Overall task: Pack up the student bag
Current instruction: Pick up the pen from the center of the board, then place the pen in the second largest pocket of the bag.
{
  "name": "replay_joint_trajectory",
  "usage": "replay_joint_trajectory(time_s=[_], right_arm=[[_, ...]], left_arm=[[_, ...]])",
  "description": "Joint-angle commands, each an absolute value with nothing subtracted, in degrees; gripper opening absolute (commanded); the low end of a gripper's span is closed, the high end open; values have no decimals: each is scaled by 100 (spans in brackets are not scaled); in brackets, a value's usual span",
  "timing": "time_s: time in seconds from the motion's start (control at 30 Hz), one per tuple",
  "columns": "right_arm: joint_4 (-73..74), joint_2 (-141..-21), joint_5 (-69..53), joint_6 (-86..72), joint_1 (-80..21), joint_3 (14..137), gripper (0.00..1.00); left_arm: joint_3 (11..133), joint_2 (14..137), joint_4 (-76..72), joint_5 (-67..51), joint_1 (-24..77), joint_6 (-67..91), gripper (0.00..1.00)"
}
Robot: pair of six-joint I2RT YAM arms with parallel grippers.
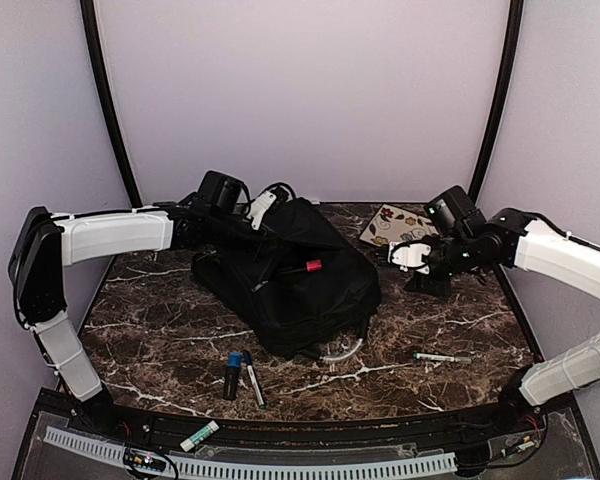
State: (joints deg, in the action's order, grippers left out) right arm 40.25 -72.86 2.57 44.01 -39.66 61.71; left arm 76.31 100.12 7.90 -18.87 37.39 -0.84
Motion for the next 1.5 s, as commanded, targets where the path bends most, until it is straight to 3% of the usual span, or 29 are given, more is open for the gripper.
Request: replay_joint_trajectory(time_s=[0.0, 0.2, 0.43, 0.73, 0.93, 1.1, 1.23, 1.47], right_arm=[[5268, -7176, -295, 4316, -3516, 5665, 48], [5598, -7199, -555, 4076, -3465, 4974, 46], [5162, -7227, 29, 4051, -3364, 4191, 45], [4887, -7792, 193, 4266, -3102, 3991, 42], [4614, -8030, 341, 4270, -3067, 3852, 32], [4411, -8190, 517, 4244, -3058, 3814, 17], [4791, -8260, 142, 4066, -3067, 4532, 6], [5452, -8445, -573, 3956, -3458, 7013, 3]], left_arm=[[7126, 9184, -479, -1761, 3665, -217, 0], [7225, 9137, -206, -1961, 3665, -332, 0], [6972, 8948, -502, -2130, 3656, -119, 0], [6917, 8888, -510, -2222, 3656, -119, 0], [6848, 8824, -604, -2254, 3656, -73, 0], [6846, 8855, -611, -2301, 3661, -41, 0], [6889, 8857, -624, -2401, 3656, 7, 0], [6848, 8898, -790, -2744, 3643, 256, 0]])
